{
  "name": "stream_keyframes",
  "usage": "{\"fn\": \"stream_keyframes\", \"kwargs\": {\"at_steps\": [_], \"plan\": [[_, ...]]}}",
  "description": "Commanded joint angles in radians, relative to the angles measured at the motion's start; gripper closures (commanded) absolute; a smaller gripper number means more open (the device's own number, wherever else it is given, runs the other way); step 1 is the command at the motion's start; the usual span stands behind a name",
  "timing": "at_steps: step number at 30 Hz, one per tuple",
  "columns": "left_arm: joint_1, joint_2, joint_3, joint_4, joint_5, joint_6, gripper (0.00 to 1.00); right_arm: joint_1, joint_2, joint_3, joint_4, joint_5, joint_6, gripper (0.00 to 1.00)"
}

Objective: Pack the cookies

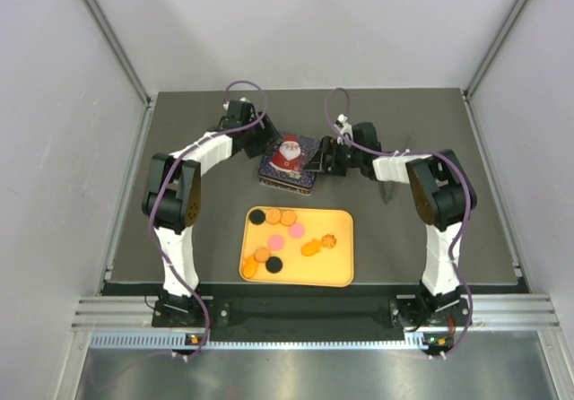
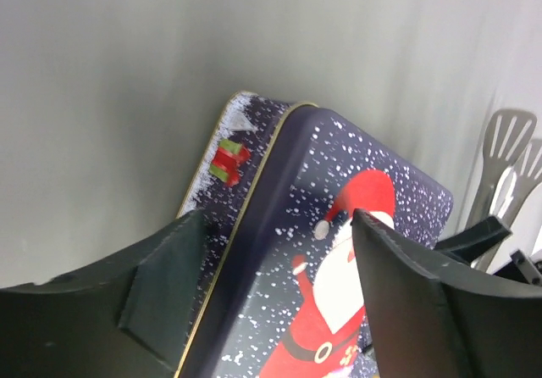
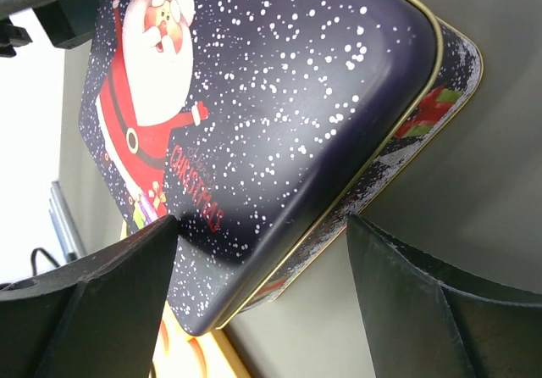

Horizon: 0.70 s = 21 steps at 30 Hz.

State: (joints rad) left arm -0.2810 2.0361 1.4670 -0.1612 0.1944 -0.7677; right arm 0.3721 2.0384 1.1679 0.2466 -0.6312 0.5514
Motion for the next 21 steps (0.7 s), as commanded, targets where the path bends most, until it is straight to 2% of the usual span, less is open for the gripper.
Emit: {"fn": "stream_keyframes", "kwargs": {"at_steps": [1, 8, 15, 21], "plan": [[0.008, -0.092, 0.041, -0.043, 0.046, 0.085, 0.23, 0.019, 0.037, 0.027, -0.061, -0.012, -0.005, 0.21], [0.046, -0.163, -0.006, -0.124, 0.033, 0.16, 0.21, 0.011, 0.042, 0.047, -0.076, -0.009, -0.007, 0.2], [0.06, -0.204, -0.079, -0.178, 0.117, 0.217, 0.2, 0.008, 0.052, 0.085, -0.096, -0.015, -0.005, 0.18], [0.075, -0.202, -0.204, -0.095, 0.178, 0.196, 0.19, 0.007, 0.049, 0.127, -0.131, -0.012, -0.01, 0.16]]}}
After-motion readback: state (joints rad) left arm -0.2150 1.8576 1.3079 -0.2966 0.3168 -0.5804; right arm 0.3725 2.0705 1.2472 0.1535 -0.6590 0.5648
